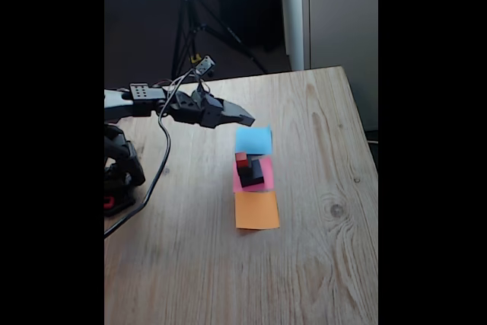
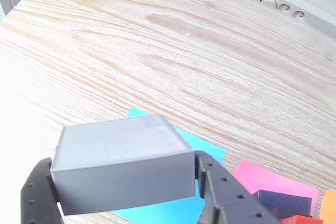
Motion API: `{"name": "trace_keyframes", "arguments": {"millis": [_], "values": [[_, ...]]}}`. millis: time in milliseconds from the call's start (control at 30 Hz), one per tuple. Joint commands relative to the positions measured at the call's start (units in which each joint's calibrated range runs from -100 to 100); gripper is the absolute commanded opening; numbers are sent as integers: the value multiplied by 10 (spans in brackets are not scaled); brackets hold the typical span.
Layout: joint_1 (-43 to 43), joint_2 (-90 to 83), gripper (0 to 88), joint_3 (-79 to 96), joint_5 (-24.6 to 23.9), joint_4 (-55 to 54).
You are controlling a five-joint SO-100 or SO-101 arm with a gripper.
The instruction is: Tower of hanoi
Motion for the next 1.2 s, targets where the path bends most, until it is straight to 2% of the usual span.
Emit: {"name": "trace_keyframes", "arguments": {"millis": [0, 333, 767, 1167], "values": [[-1, 31, 231, 5, 5, -89], [20, 186, 231, 53, 5, -314], [35, 288, 238, 55, 5, -404], [39, 337, 282, 85, 5, -449]]}}
